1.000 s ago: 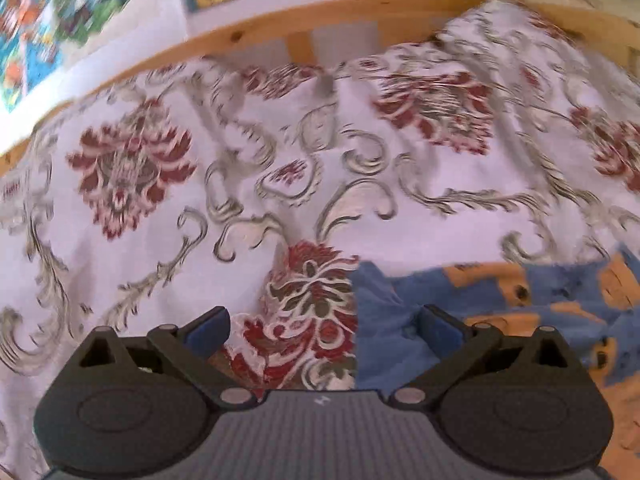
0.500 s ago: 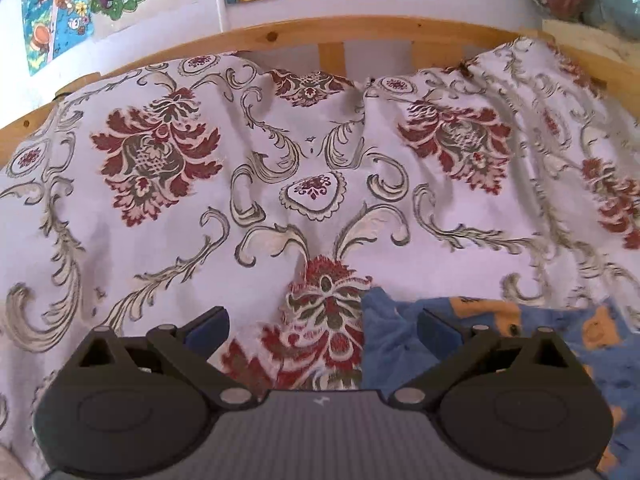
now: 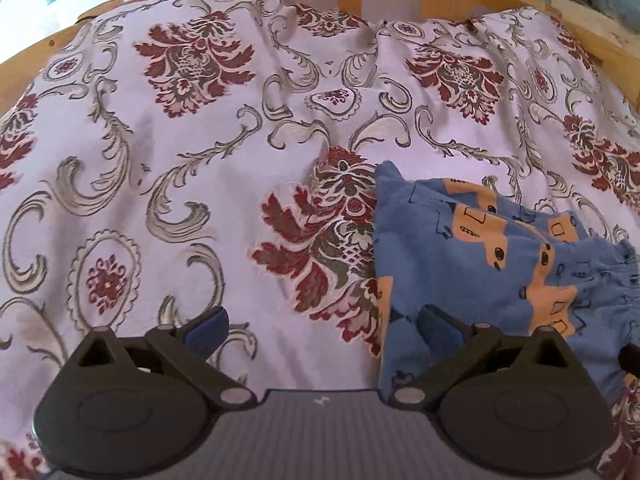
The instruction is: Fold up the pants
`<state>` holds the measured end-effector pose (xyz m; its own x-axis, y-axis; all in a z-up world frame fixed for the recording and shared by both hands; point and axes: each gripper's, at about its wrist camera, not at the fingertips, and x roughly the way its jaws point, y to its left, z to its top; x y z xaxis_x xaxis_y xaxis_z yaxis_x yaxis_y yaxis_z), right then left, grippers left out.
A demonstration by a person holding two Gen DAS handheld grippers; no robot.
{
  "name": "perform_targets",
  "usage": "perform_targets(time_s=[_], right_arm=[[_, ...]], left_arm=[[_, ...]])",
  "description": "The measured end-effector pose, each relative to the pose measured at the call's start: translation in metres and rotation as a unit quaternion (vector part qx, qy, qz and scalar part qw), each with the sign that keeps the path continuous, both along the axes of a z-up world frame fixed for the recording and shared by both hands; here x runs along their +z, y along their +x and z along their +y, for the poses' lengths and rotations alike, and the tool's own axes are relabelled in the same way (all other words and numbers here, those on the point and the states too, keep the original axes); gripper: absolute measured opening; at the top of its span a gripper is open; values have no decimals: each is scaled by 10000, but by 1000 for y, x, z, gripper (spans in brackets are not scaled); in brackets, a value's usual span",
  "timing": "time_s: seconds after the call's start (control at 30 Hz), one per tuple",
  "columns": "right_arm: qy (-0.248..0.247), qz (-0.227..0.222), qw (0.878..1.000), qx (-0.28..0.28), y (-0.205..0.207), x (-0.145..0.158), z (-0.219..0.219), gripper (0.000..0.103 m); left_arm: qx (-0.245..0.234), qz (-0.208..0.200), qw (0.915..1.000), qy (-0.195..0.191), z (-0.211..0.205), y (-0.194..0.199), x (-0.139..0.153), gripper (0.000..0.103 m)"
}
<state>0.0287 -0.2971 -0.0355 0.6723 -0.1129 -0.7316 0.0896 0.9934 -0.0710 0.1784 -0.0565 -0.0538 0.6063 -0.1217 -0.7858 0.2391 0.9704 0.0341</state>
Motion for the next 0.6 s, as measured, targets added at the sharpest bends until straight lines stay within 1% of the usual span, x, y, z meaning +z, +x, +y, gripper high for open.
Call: perform_targets(time_s=[0.13, 0.27, 0.33, 0.47, 0.6], right_arm=[[139, -159, 9998, -69, -6, 10, -6, 102], [195, -267, 9993, -153, -9, 15, -10, 102], [242, -332, 9990, -195, -10, 17, -12, 102], [420, -461, 9976, -284, -11, 19, -19, 102], [603, -668, 9955, -298, -12, 25, -26, 102]], left_arm=[[70, 42, 10000, 14, 9, -10, 5, 103], [210, 169, 9993, 259, 15, -17, 4, 103], [209, 194, 9988, 390, 16, -20, 5, 103], [29, 165, 9979, 620, 17, -27, 10, 103], [-295, 103, 9961, 827, 14, -32, 14, 103]])
